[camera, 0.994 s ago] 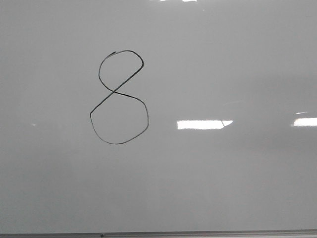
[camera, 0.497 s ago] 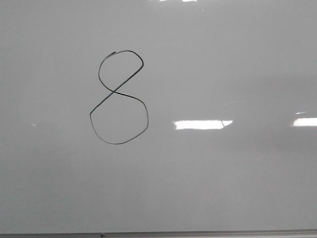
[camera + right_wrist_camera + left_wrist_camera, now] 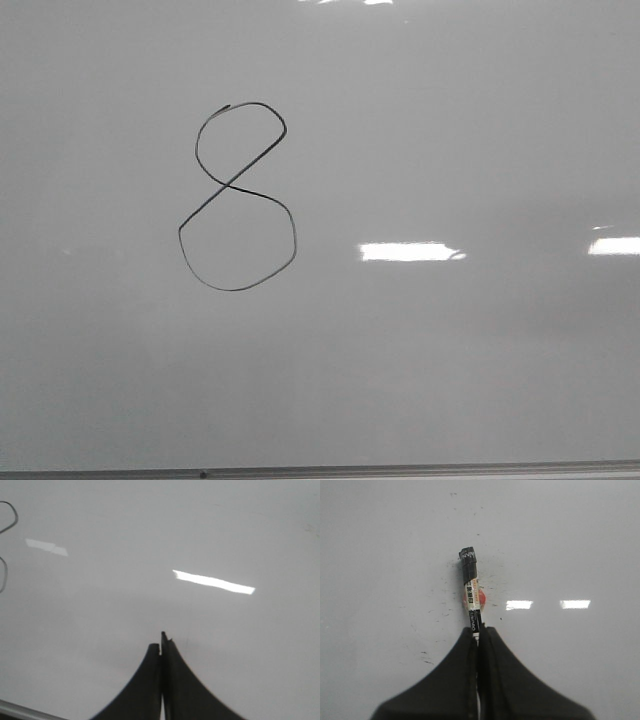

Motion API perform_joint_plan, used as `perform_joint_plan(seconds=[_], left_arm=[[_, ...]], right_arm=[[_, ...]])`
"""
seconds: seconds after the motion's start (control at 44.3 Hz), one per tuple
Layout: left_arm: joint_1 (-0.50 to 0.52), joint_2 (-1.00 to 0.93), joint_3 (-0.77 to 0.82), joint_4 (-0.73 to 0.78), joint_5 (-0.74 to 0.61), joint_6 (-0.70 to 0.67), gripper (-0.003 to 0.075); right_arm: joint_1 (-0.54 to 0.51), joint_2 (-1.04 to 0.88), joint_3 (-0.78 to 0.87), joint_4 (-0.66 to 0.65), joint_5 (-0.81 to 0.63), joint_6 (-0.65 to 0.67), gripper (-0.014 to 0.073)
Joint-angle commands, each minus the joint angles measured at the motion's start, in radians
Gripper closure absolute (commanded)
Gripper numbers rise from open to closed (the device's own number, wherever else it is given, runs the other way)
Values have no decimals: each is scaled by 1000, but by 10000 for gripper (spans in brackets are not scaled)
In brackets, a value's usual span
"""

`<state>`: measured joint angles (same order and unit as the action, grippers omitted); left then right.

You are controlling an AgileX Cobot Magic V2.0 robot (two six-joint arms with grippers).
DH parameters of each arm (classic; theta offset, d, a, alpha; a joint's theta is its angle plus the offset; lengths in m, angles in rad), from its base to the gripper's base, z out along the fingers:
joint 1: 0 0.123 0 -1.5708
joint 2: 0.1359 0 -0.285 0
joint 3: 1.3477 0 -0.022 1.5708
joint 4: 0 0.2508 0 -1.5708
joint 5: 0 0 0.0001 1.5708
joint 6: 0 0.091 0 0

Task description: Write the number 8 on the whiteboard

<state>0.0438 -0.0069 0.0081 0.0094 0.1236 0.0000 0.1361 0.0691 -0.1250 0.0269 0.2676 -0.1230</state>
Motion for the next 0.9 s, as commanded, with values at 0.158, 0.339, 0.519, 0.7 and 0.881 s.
perform_joint_plan(seconds=[0.158, 0.339, 0.519, 0.7, 0.881], left_arm=[[-8, -12, 12, -1, -89, 0, 741], [-8, -12, 12, -1, -90, 0, 741], [-8, -12, 12, -1, -90, 0, 741], [-8, -12, 12, -1, -90, 0, 741], [-8, -12, 12, -1, -90, 0, 741]], right_arm=[[-188, -99, 136, 113, -151, -71, 664], [-209, -97, 150, 112, -118, -38, 664], [-209, -97, 150, 112, -114, -38, 664], [-209, -97, 150, 112, -114, -38, 664], [-209, -97, 150, 112, -114, -38, 664]])
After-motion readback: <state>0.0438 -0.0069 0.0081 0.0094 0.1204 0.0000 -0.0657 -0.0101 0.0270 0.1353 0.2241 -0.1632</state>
